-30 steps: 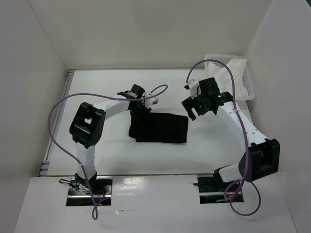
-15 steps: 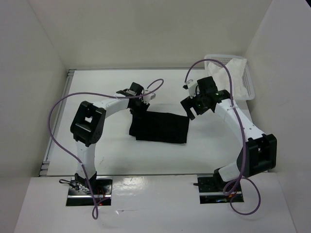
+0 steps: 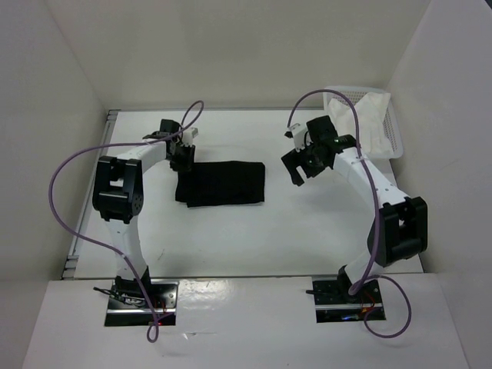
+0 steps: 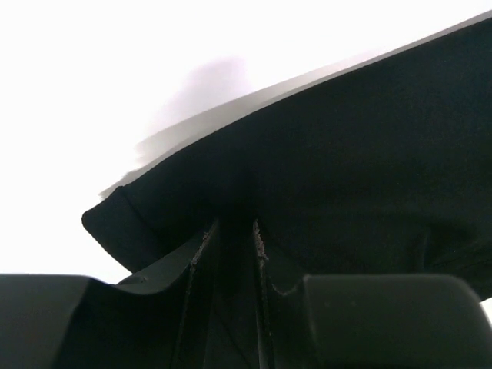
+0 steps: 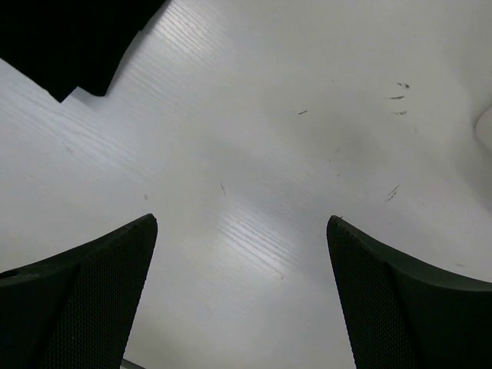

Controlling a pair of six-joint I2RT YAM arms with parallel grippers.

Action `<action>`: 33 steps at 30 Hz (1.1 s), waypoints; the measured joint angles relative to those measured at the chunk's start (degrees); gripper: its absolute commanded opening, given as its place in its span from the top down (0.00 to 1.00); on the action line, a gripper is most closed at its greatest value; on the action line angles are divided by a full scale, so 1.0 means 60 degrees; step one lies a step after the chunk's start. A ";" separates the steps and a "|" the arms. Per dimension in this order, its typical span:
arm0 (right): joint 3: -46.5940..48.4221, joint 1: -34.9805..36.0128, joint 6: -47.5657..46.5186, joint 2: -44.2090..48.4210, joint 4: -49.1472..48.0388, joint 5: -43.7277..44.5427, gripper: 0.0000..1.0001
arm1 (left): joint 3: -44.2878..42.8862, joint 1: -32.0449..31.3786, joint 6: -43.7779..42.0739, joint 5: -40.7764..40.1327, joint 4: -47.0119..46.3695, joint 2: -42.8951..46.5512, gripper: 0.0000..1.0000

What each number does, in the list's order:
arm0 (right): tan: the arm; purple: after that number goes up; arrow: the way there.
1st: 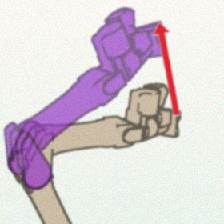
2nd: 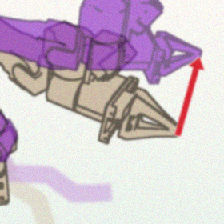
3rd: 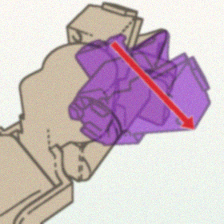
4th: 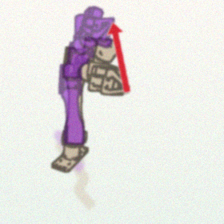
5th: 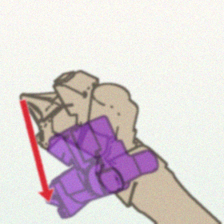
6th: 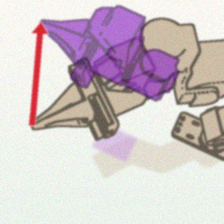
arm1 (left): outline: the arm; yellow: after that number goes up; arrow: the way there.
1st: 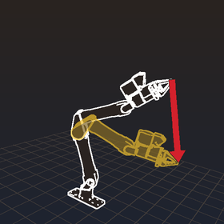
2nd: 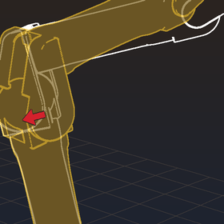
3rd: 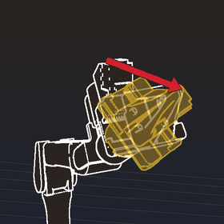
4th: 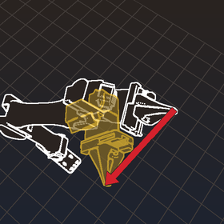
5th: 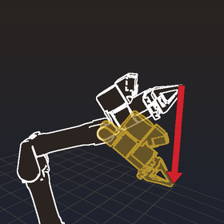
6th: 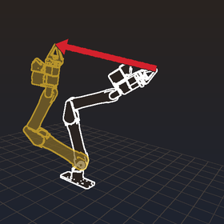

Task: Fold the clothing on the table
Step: Fold the skirt

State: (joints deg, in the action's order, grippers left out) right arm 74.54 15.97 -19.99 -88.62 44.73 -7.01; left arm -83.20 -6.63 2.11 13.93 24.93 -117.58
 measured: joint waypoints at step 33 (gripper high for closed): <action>0.1399 0.2080 0.1712 -0.3359 -0.0375 -0.1249 0.14 | 0.0747 0.2084 -0.1596 0.1366 0.1687 0.2175 0.19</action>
State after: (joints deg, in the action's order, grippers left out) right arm 82.94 28.45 -9.72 -108.77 42.48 -14.50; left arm -78.72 5.87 -7.46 22.13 35.05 -104.53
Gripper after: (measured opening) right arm 0.862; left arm 0.808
